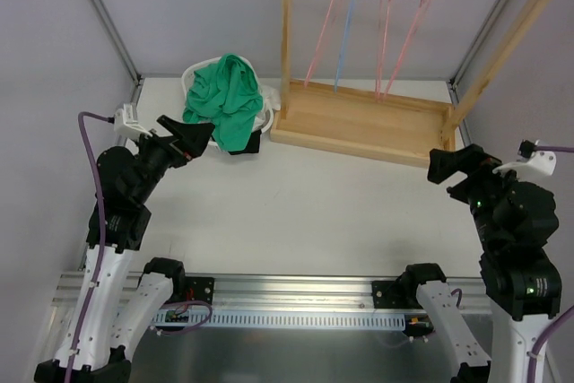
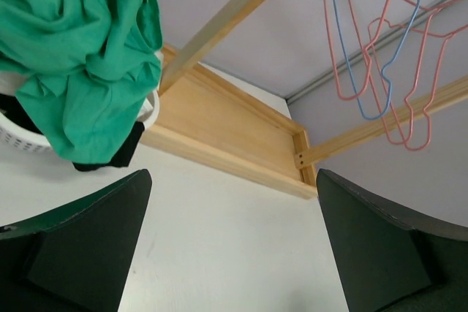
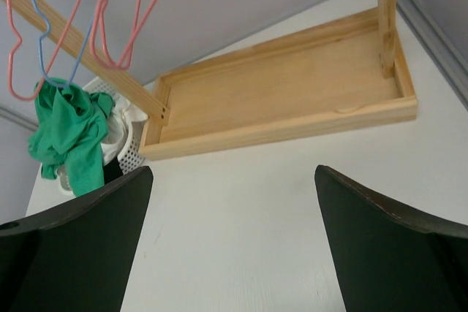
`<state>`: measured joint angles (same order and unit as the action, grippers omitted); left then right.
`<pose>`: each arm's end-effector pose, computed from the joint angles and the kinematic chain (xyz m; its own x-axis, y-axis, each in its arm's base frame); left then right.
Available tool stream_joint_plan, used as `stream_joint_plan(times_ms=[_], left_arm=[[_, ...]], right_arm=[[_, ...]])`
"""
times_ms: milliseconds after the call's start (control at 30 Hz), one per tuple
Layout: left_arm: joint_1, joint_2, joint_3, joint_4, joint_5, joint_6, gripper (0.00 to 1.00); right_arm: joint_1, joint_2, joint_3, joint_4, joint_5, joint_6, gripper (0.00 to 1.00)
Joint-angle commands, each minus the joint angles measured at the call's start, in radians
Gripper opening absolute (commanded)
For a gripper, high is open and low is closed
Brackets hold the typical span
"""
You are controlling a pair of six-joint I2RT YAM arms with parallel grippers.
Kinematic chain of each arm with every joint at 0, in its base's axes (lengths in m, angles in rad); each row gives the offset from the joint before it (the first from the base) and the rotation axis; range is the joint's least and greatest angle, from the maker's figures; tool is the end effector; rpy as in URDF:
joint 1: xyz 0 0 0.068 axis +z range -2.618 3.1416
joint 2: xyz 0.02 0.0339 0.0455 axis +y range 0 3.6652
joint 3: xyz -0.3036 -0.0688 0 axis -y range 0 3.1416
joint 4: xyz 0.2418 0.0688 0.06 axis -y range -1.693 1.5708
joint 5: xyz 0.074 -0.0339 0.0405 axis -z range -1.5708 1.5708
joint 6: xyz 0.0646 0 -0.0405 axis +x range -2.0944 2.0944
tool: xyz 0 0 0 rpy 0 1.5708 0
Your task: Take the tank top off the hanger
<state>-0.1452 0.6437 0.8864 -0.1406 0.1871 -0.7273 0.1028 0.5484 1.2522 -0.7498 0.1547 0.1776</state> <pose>0.1311 -0.0313 0.4261 -0.1409 -0.6396 -0.7557 0.3100 0.6964 -0.6472 0.0449 -0.0054 0.4677 -0.0359 0.1718 -0.9845 0.0590 0.9838 0.1695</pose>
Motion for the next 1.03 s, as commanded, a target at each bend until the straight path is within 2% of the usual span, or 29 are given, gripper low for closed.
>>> stream_joint_plan(times_ms=[0,333,1000], left_arm=[[-0.008,-0.071,-0.053,-0.007,0.055,-0.060,0.99],[-0.008,-0.188,-0.101,-0.057,0.084,-0.007,0.99],[-0.008,-0.223,-0.141,-0.096,0.054,-0.032,0.99]], right_arm=[[0.005,-0.062,-0.054,-0.017,-0.075,0.028,0.99],[0.005,-0.171,-0.137,-0.066,-0.227,0.005,0.99],[0.006,-0.168,-0.158,-0.074,-0.247,-0.024,0.99]])
